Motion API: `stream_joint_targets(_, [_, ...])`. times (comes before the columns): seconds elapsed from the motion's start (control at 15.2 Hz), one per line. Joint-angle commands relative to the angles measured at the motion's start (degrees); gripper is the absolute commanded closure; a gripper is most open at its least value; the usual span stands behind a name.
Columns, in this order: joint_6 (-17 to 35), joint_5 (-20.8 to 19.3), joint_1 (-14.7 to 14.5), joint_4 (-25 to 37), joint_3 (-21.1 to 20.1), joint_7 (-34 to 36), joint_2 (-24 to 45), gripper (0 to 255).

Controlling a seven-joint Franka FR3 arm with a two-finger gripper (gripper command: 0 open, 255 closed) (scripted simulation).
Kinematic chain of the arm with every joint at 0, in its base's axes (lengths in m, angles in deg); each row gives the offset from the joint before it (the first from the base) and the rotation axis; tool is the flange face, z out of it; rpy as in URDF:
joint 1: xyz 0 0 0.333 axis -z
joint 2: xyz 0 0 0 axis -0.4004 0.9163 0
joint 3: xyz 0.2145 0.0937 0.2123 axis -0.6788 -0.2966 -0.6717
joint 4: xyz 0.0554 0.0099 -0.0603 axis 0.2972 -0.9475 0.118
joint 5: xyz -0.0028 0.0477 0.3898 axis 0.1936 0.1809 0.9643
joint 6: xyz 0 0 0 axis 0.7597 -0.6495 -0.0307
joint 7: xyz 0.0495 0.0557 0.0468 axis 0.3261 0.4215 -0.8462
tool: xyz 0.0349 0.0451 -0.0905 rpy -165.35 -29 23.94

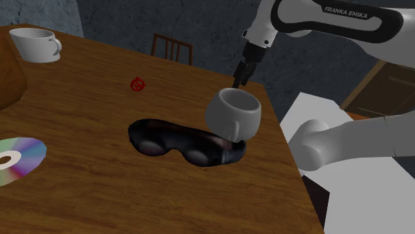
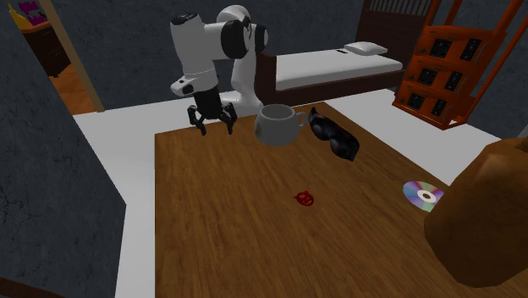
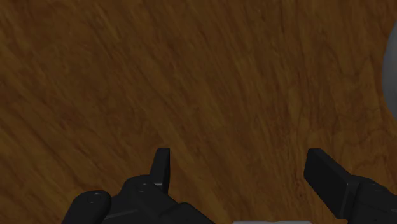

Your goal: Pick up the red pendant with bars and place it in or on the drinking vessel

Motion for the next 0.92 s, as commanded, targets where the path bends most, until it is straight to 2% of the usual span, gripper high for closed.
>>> stream_joint_targets(0.0, [0.0,0.0,0.0,0.0,0.0,0.0,0.0,0])
stream_joint_targets(0.46, [5.77,5.91,-2.97,5.93,-5.42,6.27,10.01,0])
stream_joint_targets(0.86, [9.87,9.14,-4.82,13.38,-9.56,11.31,19.59,0])
